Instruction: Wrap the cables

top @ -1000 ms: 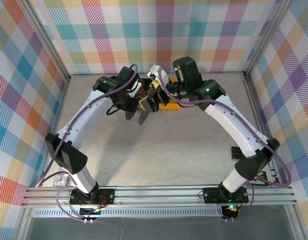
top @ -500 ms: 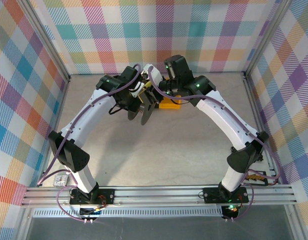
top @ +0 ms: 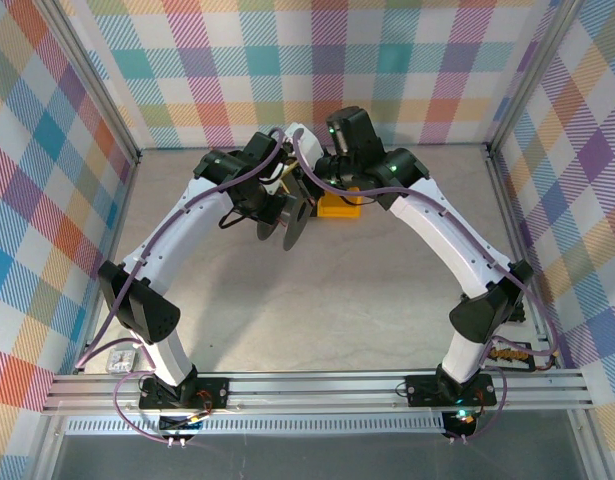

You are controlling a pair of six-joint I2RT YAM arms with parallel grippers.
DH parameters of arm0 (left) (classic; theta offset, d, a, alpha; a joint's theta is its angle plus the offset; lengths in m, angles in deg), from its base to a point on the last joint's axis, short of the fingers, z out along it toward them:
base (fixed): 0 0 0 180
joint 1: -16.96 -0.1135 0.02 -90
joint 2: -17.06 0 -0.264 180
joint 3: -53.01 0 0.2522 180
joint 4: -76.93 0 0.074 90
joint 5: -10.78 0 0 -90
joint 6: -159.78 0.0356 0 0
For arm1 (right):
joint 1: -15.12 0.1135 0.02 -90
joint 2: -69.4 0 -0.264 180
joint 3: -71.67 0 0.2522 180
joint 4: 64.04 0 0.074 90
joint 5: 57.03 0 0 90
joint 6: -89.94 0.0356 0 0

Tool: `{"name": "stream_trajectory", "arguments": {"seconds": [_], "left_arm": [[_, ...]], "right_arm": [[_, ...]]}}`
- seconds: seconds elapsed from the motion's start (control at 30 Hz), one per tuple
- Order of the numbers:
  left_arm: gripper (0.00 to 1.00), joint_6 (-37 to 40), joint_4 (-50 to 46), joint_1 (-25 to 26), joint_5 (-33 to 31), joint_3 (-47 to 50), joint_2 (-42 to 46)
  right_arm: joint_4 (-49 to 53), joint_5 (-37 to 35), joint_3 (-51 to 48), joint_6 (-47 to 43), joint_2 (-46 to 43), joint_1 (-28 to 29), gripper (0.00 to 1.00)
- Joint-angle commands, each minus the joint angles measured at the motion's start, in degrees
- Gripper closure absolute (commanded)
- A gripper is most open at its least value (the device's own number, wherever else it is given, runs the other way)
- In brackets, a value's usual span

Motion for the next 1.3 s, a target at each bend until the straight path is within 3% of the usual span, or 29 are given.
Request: {"name": "stream_trajectory", "arguments": {"seconds": [0.0, 0.33, 0.53, 0.7, 0.9, 1.1, 1.27], "left_arm": [[1.0, -1.01, 0.27, 0.69, -0.19, -1.84, 0.82], [1.0, -3.98, 0.92, -1.38, -1.13, -2.91, -1.69], [1.0, -6.15, 4.18, -5.36, 1.36, -3.76, -3.02], [1.0, -6.35, 4.52, -7.21, 4.39, -7.58, -4.72], [1.0, -7.11, 4.27, -8.03, 5.48, -12.32, -6.25], [1.0, -8.52, 5.37, -8.79, 7.18, -15.46, -5.63], [1.0, -10.26, 11.02, -9.76, 9.1, -12.51, -0.58]], "right_arm": [[1.2, 0.18, 2.15, -0.64, 0.39, 0.52, 1.0], [-6.36, 3.73, -7.6, 1.82, -8.95, 1.61, 1.0], [-23.7, 8.81, -26.88, 15.01, -19.62, 5.55, 1.0], [-37.93, 7.5, -43.04, 25.8, -25.78, 11.2, 1.0], [-42.22, 2.46, -52.04, 27.02, -26.46, 18.58, 1.0], [-45.52, 2.3, -58.11, 31.82, -23.52, 19.56, 1.0], [-53.46, -2.58, -69.31, 35.06, -25.86, 19.29, 1.0]]}}
